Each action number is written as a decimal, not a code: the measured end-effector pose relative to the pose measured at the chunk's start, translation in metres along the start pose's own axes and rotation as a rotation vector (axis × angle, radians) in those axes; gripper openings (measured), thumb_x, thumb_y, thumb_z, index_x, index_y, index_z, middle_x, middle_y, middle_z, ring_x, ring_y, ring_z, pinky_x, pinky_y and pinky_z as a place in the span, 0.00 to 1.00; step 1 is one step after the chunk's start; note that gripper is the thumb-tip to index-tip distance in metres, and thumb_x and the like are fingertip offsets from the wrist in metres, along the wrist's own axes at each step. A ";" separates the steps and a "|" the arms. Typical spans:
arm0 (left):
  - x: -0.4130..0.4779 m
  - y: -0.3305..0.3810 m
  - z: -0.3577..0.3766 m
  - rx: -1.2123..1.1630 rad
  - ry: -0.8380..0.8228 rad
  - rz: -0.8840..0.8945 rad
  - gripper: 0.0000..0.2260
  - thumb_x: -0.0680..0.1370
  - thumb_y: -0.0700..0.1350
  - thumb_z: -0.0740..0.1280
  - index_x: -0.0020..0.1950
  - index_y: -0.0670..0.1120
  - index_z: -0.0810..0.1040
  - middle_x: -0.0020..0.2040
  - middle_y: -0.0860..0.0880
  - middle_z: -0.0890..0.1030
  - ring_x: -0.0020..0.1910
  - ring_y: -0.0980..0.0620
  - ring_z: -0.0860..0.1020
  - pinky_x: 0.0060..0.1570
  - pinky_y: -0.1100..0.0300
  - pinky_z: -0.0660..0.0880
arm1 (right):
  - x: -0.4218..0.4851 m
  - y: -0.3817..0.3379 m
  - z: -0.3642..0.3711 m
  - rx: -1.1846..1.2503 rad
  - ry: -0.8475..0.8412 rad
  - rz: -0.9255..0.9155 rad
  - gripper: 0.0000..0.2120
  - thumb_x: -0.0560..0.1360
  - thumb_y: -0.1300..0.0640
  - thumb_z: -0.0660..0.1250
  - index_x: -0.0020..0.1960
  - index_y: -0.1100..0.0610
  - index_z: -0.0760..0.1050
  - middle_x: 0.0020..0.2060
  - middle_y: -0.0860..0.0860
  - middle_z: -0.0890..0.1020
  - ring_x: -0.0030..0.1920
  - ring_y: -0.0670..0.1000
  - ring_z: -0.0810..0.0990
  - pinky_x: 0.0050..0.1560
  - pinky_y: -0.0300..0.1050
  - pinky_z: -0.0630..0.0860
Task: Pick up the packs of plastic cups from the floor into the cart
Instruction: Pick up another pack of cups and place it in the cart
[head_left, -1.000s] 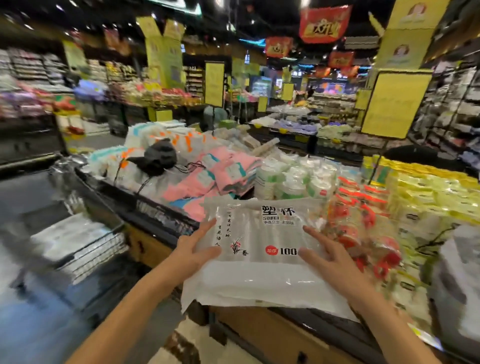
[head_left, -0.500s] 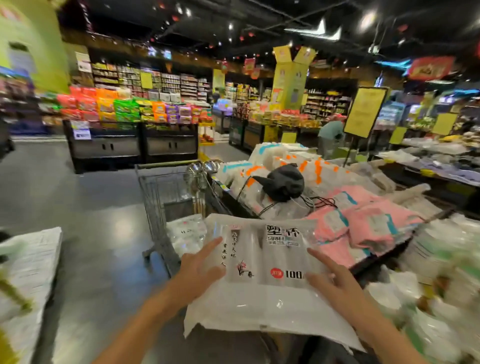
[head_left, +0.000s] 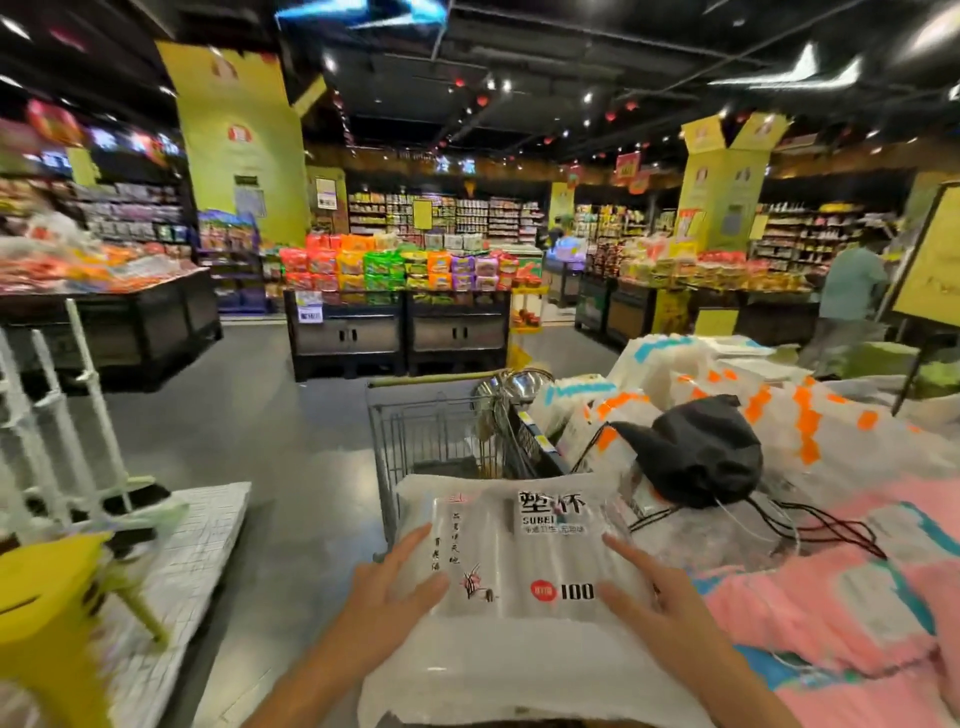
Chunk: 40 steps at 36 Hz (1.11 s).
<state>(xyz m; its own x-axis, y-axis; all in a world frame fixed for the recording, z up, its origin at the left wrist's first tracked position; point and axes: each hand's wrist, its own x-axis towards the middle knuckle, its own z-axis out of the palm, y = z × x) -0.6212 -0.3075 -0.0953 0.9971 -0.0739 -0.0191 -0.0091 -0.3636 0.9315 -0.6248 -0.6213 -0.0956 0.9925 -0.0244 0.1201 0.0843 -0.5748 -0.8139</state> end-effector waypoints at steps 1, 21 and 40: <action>0.011 0.002 0.006 -0.004 0.026 -0.002 0.27 0.69 0.68 0.69 0.65 0.78 0.64 0.72 0.53 0.62 0.69 0.56 0.63 0.73 0.52 0.61 | 0.014 0.002 -0.005 0.013 0.001 -0.005 0.33 0.63 0.25 0.73 0.65 0.33 0.76 0.57 0.49 0.86 0.53 0.44 0.82 0.57 0.34 0.74; 0.229 -0.029 0.031 0.074 0.186 -0.090 0.26 0.76 0.61 0.66 0.69 0.76 0.58 0.68 0.54 0.63 0.58 0.61 0.59 0.64 0.55 0.60 | 0.282 0.081 0.040 -0.019 -0.209 0.052 0.28 0.78 0.42 0.71 0.75 0.33 0.66 0.65 0.46 0.70 0.66 0.44 0.67 0.66 0.43 0.64; 0.444 -0.166 -0.009 0.065 0.034 -0.283 0.29 0.77 0.54 0.68 0.73 0.68 0.59 0.67 0.52 0.66 0.56 0.63 0.62 0.63 0.62 0.59 | 0.460 0.128 0.173 -0.065 -0.265 0.282 0.28 0.77 0.46 0.74 0.73 0.33 0.66 0.59 0.47 0.72 0.60 0.43 0.73 0.62 0.37 0.65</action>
<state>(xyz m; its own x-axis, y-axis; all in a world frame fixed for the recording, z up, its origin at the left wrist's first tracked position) -0.1762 -0.2713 -0.2549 0.9627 0.0694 -0.2616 0.2658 -0.4242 0.8657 -0.1418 -0.5642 -0.2426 0.9650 0.0184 -0.2615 -0.1927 -0.6263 -0.7554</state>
